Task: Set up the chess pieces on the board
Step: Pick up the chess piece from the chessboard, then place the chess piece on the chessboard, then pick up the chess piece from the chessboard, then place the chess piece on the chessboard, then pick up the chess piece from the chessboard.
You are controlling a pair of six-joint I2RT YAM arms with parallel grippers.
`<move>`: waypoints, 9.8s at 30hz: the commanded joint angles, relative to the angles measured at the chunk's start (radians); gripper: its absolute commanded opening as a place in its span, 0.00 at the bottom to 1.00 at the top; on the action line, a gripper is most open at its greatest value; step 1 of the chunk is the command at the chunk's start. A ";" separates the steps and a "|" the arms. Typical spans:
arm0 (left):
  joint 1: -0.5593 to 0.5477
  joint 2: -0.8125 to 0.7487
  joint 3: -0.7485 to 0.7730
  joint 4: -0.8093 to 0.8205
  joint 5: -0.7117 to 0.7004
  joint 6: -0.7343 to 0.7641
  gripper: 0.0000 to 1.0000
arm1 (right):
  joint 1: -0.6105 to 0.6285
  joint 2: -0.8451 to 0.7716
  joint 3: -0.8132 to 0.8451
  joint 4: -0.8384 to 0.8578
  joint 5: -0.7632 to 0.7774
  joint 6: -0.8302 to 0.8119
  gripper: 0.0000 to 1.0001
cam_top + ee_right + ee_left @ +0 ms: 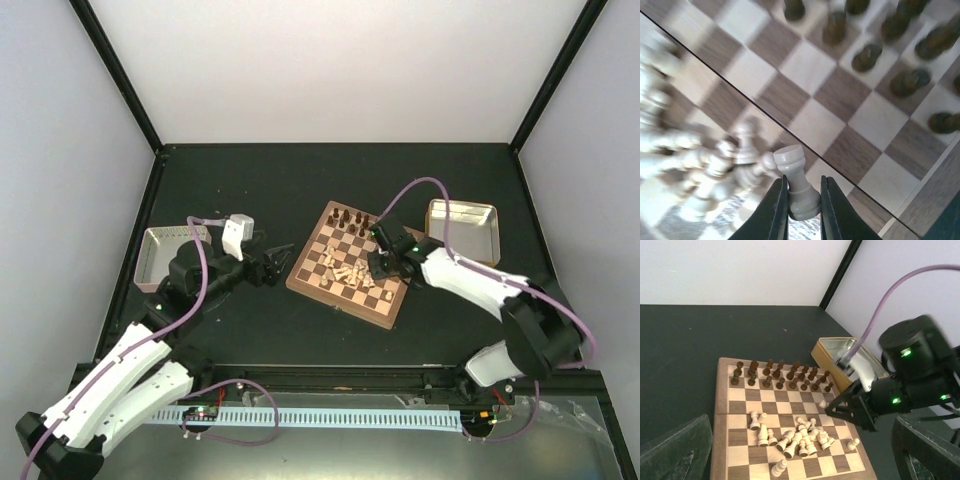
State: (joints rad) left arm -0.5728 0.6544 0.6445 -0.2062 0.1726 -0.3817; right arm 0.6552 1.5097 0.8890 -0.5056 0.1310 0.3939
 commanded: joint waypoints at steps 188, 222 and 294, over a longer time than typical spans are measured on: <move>-0.017 -0.354 0.097 -0.174 -0.350 0.191 0.92 | 0.075 0.433 0.494 -0.048 -0.142 0.057 0.27; -0.017 -0.342 0.078 -0.187 -0.360 0.193 0.92 | 0.184 0.380 0.534 -0.046 -0.190 -0.034 0.08; 0.001 -0.319 0.075 -0.187 -0.326 0.195 0.92 | 0.157 0.496 0.620 -0.150 -0.052 -0.104 0.30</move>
State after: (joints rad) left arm -0.5816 0.3225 0.7189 -0.4034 -0.1699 -0.1837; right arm 0.8173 1.9884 1.4712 -0.6437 0.0696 0.3302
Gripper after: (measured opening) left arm 0.921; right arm 0.300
